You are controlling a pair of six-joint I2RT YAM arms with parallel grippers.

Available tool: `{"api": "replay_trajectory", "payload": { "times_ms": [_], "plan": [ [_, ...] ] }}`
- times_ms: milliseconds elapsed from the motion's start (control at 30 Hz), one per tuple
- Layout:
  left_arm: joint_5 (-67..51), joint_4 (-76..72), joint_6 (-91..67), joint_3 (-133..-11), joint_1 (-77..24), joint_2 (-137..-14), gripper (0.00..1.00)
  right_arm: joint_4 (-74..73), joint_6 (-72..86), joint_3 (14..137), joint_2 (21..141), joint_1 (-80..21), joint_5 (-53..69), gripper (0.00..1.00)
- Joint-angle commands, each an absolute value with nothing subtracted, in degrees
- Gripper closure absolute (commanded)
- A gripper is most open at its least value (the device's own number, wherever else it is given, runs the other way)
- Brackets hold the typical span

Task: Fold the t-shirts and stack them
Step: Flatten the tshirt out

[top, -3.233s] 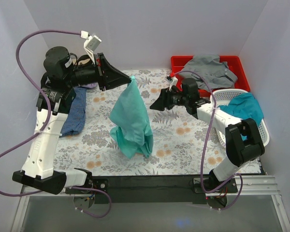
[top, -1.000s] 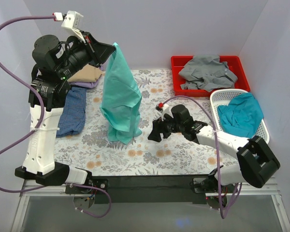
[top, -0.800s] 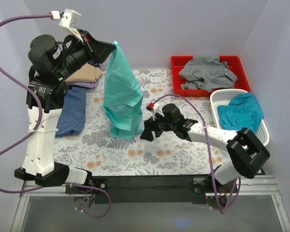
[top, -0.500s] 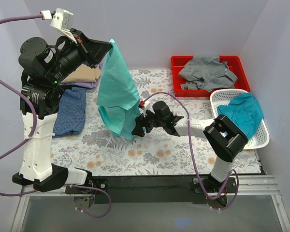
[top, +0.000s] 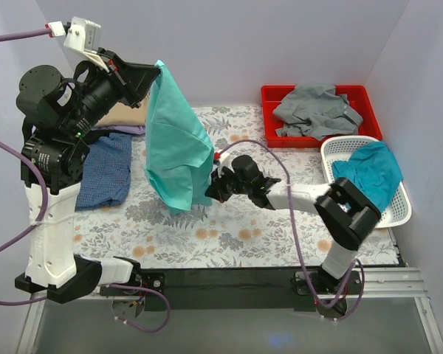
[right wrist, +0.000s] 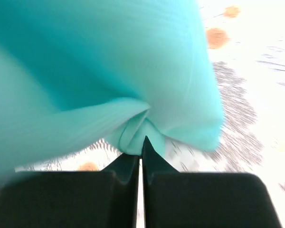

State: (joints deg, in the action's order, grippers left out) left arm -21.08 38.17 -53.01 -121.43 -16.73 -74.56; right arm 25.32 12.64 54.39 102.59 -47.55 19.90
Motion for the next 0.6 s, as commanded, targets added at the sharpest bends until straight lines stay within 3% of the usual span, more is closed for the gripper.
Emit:
{"api": "replay_trajectory", "payload": {
  "times_ms": [0,233,567],
  "plan": [
    [-10.7,40.6,-49.5,-118.3,-16.9,-72.7,1.0,13.9,7.6,51.1,84.0,-47.7,0.8,0.99],
    [3.3,42.4,-50.4,-110.8,-16.9,-67.1,1.0,-11.7,7.9,51.5,55.1,-48.1,-21.7,0.99],
    [21.0,42.6,-55.9,-102.3,-16.9,-55.1,1.0,-23.6,7.5,62.2,43.3,-48.1,-35.9,0.99]
  ]
}}
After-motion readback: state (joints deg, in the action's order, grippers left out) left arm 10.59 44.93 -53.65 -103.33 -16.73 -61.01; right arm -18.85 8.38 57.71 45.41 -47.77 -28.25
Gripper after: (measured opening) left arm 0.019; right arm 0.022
